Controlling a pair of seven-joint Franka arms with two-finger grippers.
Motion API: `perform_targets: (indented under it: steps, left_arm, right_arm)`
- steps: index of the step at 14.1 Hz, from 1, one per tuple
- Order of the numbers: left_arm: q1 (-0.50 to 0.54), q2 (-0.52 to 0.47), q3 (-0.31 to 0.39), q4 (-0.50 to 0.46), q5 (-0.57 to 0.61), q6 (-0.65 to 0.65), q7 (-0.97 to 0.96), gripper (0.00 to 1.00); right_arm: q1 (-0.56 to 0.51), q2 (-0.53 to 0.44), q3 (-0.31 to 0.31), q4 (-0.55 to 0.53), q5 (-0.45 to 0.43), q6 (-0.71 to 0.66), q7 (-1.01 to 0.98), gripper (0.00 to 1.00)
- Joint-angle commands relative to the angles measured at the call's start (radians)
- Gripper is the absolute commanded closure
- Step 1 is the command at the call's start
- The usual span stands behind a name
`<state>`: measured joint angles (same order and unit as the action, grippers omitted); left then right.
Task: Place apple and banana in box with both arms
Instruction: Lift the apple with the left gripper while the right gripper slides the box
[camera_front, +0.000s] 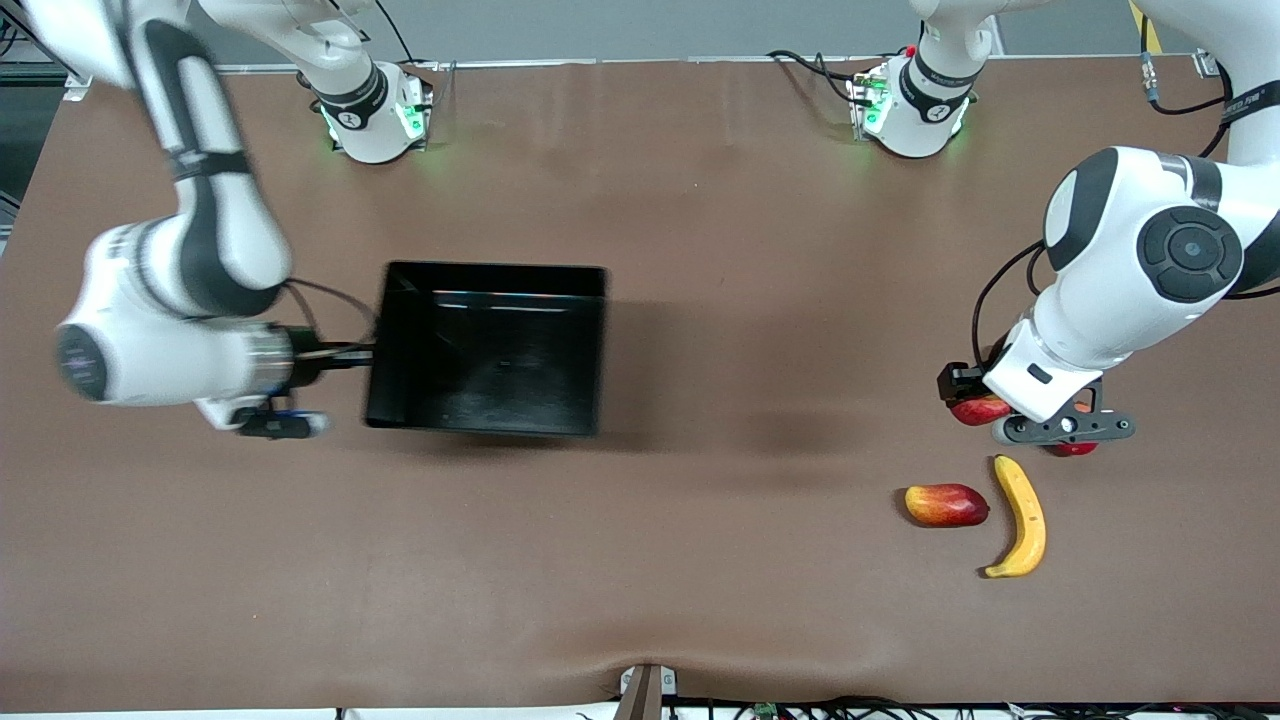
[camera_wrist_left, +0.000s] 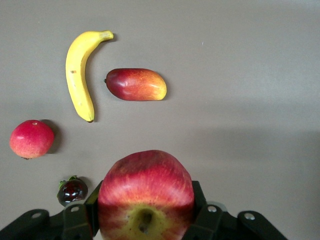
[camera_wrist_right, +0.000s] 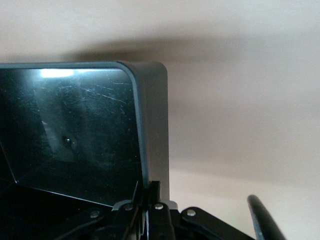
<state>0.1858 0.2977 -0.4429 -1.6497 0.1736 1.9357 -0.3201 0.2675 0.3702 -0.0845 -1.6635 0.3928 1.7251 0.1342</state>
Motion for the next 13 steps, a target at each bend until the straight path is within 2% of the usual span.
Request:
perform_targets:
  steps: [1, 4, 10, 13]
  left_arm:
    - [0.004, -0.006, -0.013, 0.016, 0.007, -0.029, -0.028, 1.0]
    - [0.004, -0.005, -0.033, 0.019, 0.006, -0.029, -0.046, 1.0]
    - [-0.009, 0.004, -0.046, 0.036, 0.006, -0.029, -0.071, 1.0]
    - [-0.028, 0.009, -0.046, 0.039, 0.004, -0.027, -0.089, 1.0]
  right_arm:
    - [0.077, 0.076, -0.014, 0.102, 0.113, 0.016, 0.112, 1.0]
    - [0.148, 0.177, -0.014, 0.131, 0.245, 0.115, 0.124, 1.0]
    - [0.265, 0.326, -0.014, 0.303, 0.248, 0.195, 0.251, 1.0]
    - [0.303, 0.352, -0.014, 0.306, 0.236, 0.248, 0.237, 1.0]
